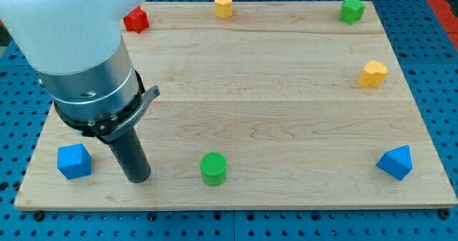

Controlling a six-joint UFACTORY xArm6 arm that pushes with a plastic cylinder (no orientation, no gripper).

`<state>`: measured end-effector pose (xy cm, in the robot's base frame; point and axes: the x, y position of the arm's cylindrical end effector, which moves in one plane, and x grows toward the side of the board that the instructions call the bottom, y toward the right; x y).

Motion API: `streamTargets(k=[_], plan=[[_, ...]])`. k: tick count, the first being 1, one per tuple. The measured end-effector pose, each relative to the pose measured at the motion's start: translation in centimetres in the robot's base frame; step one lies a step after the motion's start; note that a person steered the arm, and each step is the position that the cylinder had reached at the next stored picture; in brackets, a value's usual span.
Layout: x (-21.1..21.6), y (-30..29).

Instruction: Move your arm towards the top side of the board

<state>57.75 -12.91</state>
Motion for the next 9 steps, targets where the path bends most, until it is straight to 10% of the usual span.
streamTargets(k=[9], plan=[[-4.0, 2.8]])
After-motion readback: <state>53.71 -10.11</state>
